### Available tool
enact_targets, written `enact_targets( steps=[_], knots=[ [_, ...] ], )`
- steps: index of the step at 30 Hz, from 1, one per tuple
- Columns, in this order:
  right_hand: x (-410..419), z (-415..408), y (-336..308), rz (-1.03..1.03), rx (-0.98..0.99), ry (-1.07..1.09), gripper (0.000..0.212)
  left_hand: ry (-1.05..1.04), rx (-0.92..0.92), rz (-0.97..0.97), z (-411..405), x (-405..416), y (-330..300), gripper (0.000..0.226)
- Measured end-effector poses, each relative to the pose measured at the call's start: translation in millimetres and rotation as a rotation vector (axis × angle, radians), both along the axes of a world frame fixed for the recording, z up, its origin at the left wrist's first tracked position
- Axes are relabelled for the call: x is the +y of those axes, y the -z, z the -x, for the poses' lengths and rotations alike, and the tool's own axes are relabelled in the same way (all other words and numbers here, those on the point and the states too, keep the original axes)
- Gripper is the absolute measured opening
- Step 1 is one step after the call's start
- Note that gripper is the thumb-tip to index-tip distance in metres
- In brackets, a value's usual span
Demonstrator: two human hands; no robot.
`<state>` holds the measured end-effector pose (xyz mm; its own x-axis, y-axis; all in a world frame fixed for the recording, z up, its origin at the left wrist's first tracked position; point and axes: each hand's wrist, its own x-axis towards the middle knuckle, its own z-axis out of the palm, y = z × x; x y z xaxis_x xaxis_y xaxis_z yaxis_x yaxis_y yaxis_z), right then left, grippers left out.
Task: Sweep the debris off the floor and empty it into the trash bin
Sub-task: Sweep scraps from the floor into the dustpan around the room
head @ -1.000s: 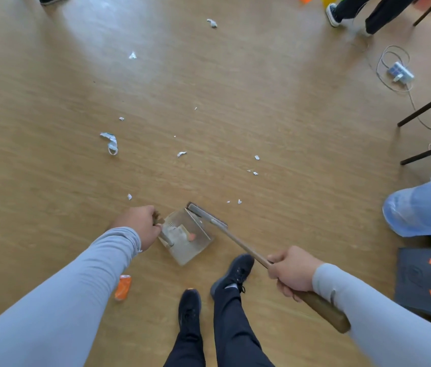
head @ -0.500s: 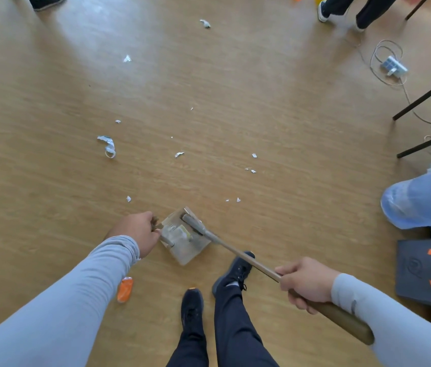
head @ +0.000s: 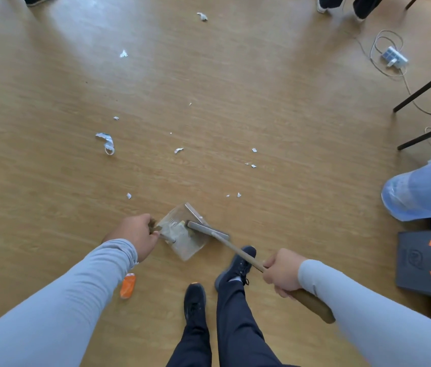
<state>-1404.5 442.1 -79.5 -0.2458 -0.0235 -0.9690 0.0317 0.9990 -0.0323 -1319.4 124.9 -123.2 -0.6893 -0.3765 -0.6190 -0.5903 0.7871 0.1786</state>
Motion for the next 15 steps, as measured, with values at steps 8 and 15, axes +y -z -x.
enact_targets(
  steps=[8, 15],
  knots=[
    [23.4, 3.7, -23.2, -0.028, 0.119, 0.045, 0.037, 0.012, -0.001, -0.006, 0.3, 0.9, -5.8, 0.022],
    [-16.3, -7.3, 23.9, -0.111, 0.139, -0.191, 0.011, -0.01, -0.013, 0.01, -11.6, 5.6, 1.9, 0.023]
  ],
)
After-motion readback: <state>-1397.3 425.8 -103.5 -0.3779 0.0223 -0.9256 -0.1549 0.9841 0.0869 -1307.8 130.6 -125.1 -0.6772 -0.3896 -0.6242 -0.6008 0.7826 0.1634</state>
